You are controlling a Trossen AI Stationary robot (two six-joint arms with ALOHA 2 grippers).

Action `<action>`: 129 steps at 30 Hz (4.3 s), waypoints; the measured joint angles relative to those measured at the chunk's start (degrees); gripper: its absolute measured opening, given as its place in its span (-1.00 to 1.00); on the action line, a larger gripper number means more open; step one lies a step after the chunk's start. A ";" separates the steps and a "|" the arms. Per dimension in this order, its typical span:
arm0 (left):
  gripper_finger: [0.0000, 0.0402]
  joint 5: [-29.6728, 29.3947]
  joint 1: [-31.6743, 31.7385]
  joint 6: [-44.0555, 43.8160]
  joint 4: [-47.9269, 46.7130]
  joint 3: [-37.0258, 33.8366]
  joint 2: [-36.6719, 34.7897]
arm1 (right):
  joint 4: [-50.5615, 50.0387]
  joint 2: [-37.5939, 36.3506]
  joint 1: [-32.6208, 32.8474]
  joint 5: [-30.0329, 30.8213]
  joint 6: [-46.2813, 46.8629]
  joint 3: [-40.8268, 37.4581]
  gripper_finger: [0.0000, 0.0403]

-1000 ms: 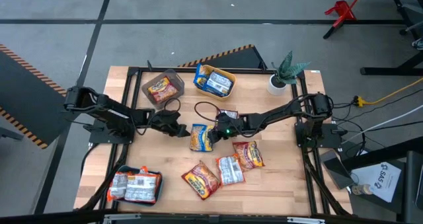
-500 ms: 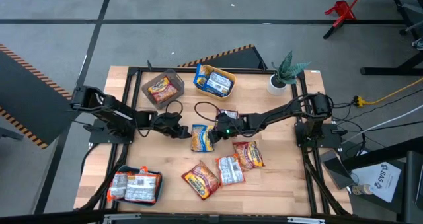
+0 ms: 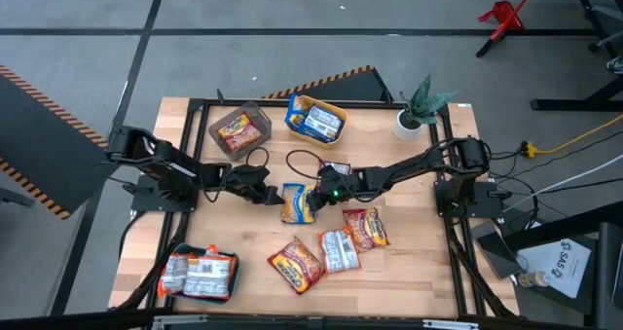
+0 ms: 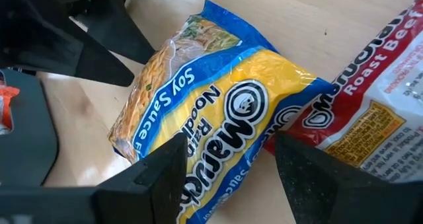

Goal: Sort Maruchan noodles
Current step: Put the blue noodle pack into the yellow bin

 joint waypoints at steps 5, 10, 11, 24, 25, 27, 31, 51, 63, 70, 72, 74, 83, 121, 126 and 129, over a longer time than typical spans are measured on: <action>0.20 0.31 -0.03 -0.12 1.34 -0.05 0.09 | 0.04 0.00 0.00 -1.60 -0.24 0.00 0.05; 0.41 -1.53 -1.03 -2.27 2.45 0.20 1.60 | 0.20 0.00 0.00 -1.67 -0.36 0.00 0.05; 0.45 -1.63 -1.01 -2.44 3.05 0.20 2.19 | 0.20 0.00 0.00 -1.58 -0.36 0.00 0.05; 0.55 -6.02 -1.21 -5.42 7.91 0.24 5.13 | 2.97 2.36 0.00 -0.16 -0.06 0.09 0.05; 0.55 -6.17 -1.32 -5.39 7.89 0.24 5.13 | 4.63 3.25 0.00 -0.86 0.05 0.11 0.05; 0.55 -6.42 -1.57 -5.29 7.75 0.22 5.13 | 7.57 4.65 0.00 -2.20 0.95 0.13 0.05; 0.53 -7.72 -2.28 -5.10 7.22 0.22 5.15 | 11.65 6.37 0.04 -3.31 1.02 0.21 0.05; -0.27 -8.11 -2.82 -6.64 7.14 0.18 5.18 | 12.35 6.36 0.00 -6.56 -3.31 0.02 0.05; -0.68 -6.22 -2.00 -7.18 9.25 0.03 3.75 | 1.08 -0.98 -0.04 -9.81 -7.65 -0.03 0.05; -0.76 -3.92 0.02 -11.12 9.58 -0.03 -0.43 | -17.72 -10.93 0.00 -3.30 -12.43 -0.02 0.05; -0.79 -4.05 0.44 -11.88 9.65 -0.03 -2.55 | -22.00 -13.47 0.00 -1.20 -12.71 -0.02 0.05; -0.82 -4.59 0.89 -12.21 9.82 0.00 -4.50 | -24.09 -15.62 0.00 0.87 -12.95 -0.02 0.05; -0.92 -21.30 2.98 -17.02 16.26 0.60 -9.60 | -32.26 -26.40 -1.77 10.95 -13.10 0.00 0.05; -0.93 -52.64 12.13 -39.02 10.64 34.60 23.22 | -42.40 -36.17 -3.39 19.94 -13.72 0.00 0.05; -0.93 -55.07 12.63 -43.81 10.52 35.96 25.83 | -42.56 -36.17 -3.39 20.40 -13.99 0.00 0.05; -0.93 -55.61 13.08 -44.36 10.53 36.92 26.74 | -42.56 -36.17 -3.39 20.50 -14.11 0.00 0.05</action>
